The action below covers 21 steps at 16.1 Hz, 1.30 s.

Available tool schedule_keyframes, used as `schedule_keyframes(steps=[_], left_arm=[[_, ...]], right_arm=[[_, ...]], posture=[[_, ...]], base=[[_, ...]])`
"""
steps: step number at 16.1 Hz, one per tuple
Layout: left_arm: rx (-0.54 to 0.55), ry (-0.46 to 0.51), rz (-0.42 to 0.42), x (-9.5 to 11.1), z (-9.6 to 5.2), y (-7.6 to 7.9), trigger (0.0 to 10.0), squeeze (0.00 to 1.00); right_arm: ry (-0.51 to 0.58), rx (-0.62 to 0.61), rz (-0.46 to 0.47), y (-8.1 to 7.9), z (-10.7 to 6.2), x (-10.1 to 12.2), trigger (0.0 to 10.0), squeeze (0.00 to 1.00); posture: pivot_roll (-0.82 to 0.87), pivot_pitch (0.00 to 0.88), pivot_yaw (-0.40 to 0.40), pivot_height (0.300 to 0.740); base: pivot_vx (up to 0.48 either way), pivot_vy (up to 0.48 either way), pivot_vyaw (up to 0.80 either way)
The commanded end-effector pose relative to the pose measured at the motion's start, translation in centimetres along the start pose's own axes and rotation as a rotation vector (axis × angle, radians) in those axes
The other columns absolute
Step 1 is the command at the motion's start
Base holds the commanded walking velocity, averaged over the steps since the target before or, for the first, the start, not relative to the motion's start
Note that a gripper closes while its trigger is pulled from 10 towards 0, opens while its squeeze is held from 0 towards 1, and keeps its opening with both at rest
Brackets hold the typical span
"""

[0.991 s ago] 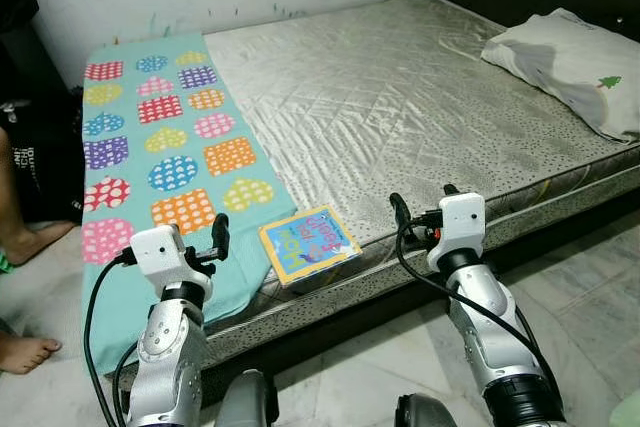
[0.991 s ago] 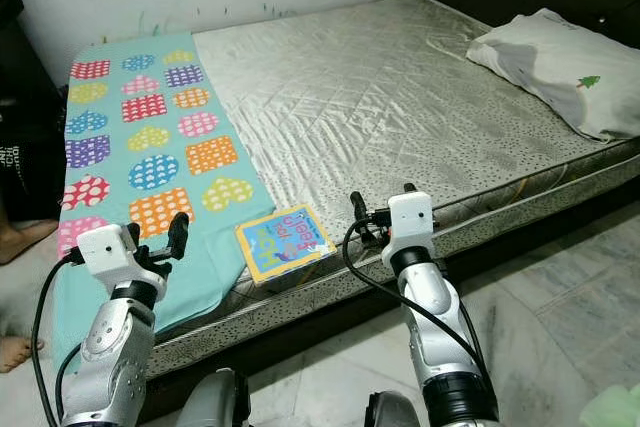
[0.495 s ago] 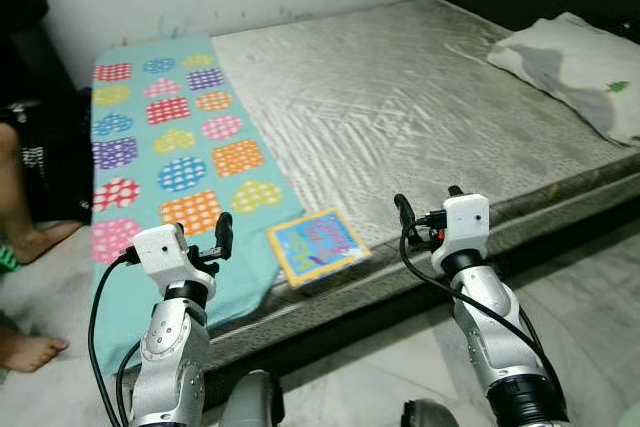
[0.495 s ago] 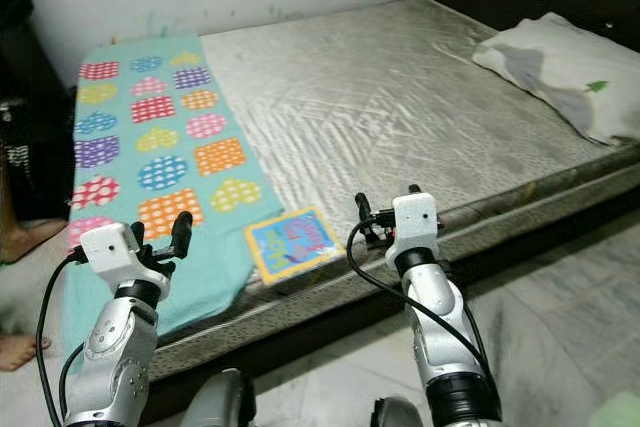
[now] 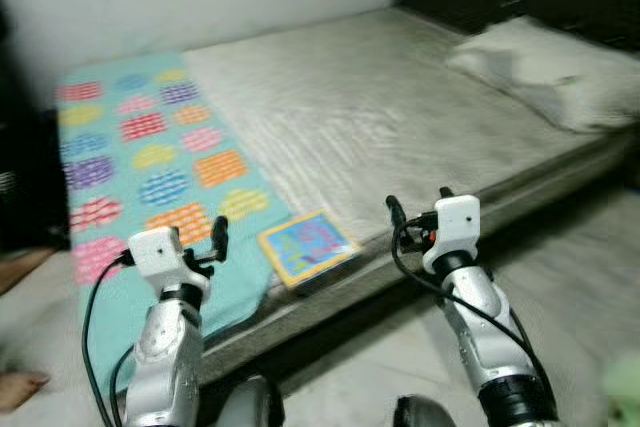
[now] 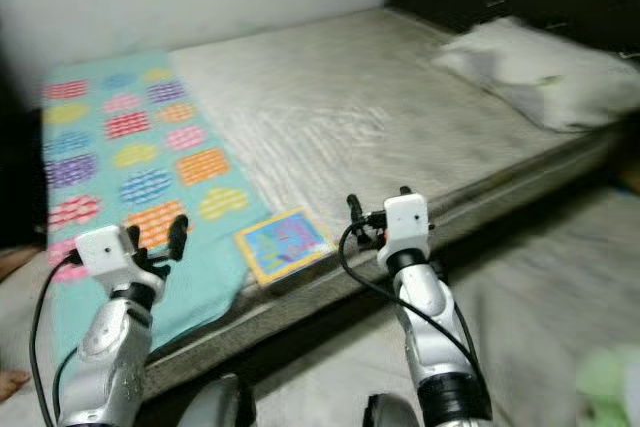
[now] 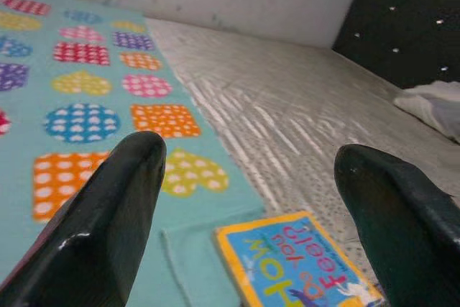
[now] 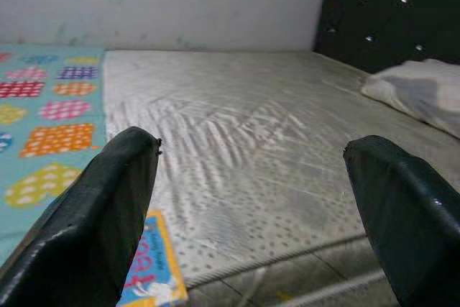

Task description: Clean up the room

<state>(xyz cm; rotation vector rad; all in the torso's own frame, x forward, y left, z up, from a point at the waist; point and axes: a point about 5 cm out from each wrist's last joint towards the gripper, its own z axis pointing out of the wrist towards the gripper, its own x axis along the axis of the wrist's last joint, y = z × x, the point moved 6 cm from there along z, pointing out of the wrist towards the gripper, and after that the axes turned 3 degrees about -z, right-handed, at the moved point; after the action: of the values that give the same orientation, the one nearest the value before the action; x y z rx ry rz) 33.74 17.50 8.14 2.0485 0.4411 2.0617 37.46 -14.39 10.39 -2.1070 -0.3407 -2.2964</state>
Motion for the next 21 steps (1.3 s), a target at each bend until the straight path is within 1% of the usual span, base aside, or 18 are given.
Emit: schedule_keyframes(steps=[1, 4, 5, 7, 9, 13, 15, 21], left_arm=[[0.0, -0.014, -0.004, -0.3, -0.1, 0.0, 10.0, 0.0], [0.001, -0.017, -0.004, -0.4, -0.1, 0.0, 10.0, 0.0], [0.006, -0.01, 0.013, -0.2, -0.1, -0.1, 10.0, 0.0], [0.0, -0.01, 0.002, -0.2, -0.3, 0.1, 10.0, 0.0], [0.0, -0.019, 0.003, -0.5, -0.8, 0.2, 10.0, 0.0], [-0.011, -0.038, 0.006, -0.8, -1.5, 0.2, 10.0, 0.0], [-0.014, -0.04, 0.006, -0.5, -1.6, 0.2, 10.0, 0.0], [-0.049, -0.041, 0.013, 0.0, -1.4, 0.8, 10.0, 0.0]], right_arm=[[0.008, -0.004, -0.006, 0.0, 0.1, 0.2, 10.0, 0.0], [0.01, -0.004, -0.009, 0.0, 0.0, 0.2, 10.0, 0.0], [0.01, -0.004, -0.009, 0.0, 0.0, 0.3, 10.0, 0.0], [0.01, -0.003, -0.01, 0.0, -0.1, 0.2, 10.0, 0.0], [0.015, 0.01, -0.022, -0.2, -0.6, 0.3, 10.0, 0.0], [0.003, 0.027, -0.035, -0.7, -1.3, -0.2, 10.0, 0.0], [-0.004, 0.019, -0.03, -0.5, -1.4, -0.2, 10.0, 0.0], [-0.011, 0.008, -0.027, -0.1, -1.5, -0.2, 10.0, 0.0]], posture=[[-0.07, 0.001, 0.072, 0.648], [-0.07, 0.006, 0.076, 0.648], [-0.07, 0.01, 0.076, 0.648], [-0.07, 0.02, 0.075, 0.648], [-0.07, 0.045, 0.076, 0.648], [-0.07, 0.074, 0.081, 0.648], [-0.06, 0.085, 0.084, 0.648], [-0.07, 0.103, 0.092, 0.648]], base=[[0.0, 0.48, 0.0], [0.0, 0.48, 0.0], [0.0, 0.0, 0.0], [0.0, 0.0, 0.0], [0.0, 0.0, 0.0], [0.0, 0.0, 0.74], [0.0, 0.0, 0.59], [0.0, 0.0, 0.0]])
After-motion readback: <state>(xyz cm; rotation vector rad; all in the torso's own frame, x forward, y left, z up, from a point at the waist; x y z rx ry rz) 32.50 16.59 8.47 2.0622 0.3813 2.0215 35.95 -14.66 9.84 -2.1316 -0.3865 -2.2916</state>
